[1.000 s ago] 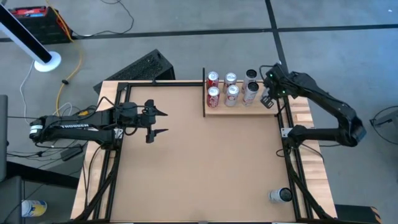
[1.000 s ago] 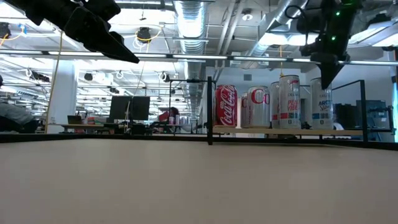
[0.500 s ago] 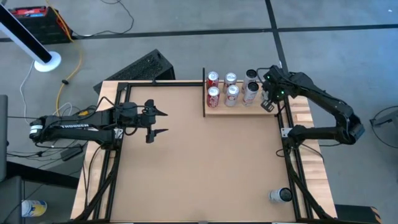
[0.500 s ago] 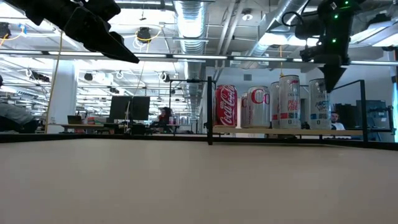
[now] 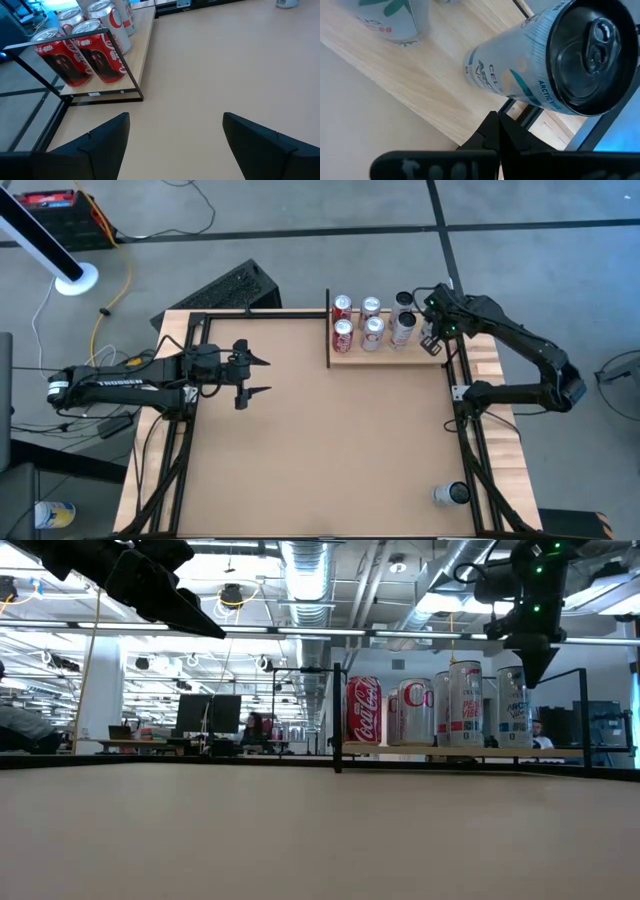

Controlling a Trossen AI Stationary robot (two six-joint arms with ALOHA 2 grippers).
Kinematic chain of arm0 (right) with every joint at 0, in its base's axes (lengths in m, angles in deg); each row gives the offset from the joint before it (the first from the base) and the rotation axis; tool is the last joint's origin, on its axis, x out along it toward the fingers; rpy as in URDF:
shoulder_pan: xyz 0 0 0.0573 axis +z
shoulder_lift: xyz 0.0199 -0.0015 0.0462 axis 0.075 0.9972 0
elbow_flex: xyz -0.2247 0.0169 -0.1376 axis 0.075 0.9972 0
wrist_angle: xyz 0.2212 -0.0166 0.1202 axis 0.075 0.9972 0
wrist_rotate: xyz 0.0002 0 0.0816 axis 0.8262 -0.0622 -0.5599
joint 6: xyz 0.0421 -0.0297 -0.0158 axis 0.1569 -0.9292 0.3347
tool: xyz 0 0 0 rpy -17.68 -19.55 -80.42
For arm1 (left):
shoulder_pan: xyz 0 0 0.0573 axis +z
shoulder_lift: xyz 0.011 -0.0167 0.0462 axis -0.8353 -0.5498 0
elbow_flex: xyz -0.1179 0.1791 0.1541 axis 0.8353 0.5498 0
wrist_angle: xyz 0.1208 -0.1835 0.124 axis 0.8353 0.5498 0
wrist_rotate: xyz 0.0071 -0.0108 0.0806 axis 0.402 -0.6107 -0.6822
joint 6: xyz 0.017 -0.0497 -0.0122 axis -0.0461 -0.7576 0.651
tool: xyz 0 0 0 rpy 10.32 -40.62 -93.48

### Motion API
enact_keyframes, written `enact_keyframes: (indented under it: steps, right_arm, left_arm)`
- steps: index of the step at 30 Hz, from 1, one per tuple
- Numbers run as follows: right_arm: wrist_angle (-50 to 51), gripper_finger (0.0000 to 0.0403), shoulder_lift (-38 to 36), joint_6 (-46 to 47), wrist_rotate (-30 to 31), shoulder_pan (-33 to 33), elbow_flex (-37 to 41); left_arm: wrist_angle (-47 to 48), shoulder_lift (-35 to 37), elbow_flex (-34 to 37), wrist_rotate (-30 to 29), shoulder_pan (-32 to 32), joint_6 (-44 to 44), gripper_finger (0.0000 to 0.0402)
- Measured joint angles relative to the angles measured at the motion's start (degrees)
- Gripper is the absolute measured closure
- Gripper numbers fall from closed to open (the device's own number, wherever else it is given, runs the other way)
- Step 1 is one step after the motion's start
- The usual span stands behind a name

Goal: Place canned beverage on shelf
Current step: Put the left blue white soda can on the shelf

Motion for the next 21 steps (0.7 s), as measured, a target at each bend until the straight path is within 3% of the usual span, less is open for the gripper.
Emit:
enact_keyframes:
  steps: [7,11,21]
  right_arm:
    - [0.08,0.0385,0.00,2.86,7.63,3.90,0.00]
    - [0.22,0.0385,0.11,3.92,8.70,6.17,0.00]
    - [-0.34,0.0385,0.22,4.38,13.17,4.92,0.00]
  left_arm:
    - [0.01,0.00,0.00,0.01,-0.01,-0.03,0.0098]
    - [-0.17,0.00,0.02,0.00,-0.02,0.74,0.0098]
    - [0.43,0.02,-2.36,-0.46,0.00,2.60,0.0098]
